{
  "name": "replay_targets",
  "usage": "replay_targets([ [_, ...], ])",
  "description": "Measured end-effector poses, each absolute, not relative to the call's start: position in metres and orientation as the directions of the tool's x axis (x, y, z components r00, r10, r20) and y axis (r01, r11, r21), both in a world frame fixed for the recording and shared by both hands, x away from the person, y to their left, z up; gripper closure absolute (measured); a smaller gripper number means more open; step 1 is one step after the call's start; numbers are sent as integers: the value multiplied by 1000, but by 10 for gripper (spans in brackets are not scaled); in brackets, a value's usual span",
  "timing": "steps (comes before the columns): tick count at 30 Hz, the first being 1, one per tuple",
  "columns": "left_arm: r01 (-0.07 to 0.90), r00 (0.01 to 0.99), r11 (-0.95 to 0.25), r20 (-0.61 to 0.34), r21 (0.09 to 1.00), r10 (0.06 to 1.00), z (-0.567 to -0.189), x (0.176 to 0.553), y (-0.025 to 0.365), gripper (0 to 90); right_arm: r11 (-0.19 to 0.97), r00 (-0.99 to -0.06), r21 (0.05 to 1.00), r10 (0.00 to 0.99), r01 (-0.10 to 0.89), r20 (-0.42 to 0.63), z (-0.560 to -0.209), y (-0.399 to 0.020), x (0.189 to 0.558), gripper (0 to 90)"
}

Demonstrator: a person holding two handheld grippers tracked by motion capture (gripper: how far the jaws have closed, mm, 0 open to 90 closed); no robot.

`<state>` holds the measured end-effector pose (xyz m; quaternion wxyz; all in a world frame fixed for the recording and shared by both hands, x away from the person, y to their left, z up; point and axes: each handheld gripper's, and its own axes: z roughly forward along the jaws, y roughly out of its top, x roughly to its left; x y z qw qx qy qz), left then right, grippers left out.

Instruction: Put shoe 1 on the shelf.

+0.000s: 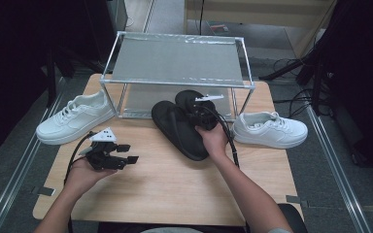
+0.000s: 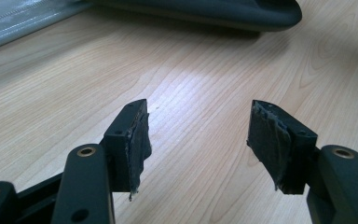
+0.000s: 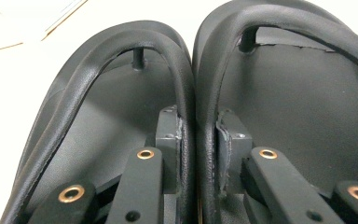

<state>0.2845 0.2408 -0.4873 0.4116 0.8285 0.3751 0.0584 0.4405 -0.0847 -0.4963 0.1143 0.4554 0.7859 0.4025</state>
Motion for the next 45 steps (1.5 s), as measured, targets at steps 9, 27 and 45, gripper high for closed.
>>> replay_targets([
  [9, 571, 715, -382, -211, 727, 666, -488, 285, 239, 387, 256, -547, 736, 817, 627, 183, -502, -83, 447, 745],
  [27, 571, 715, -380, -213, 728, 666, -487, 285, 240, 386, 245, -554, 749, 810, 616, 191, -497, -84, 444, 542],
  [45, 544, 753, -406, -213, 734, 622, -483, 305, 226, 387, 221, -580, 784, 788, 580, 207, -475, -115, 397, 564],
])
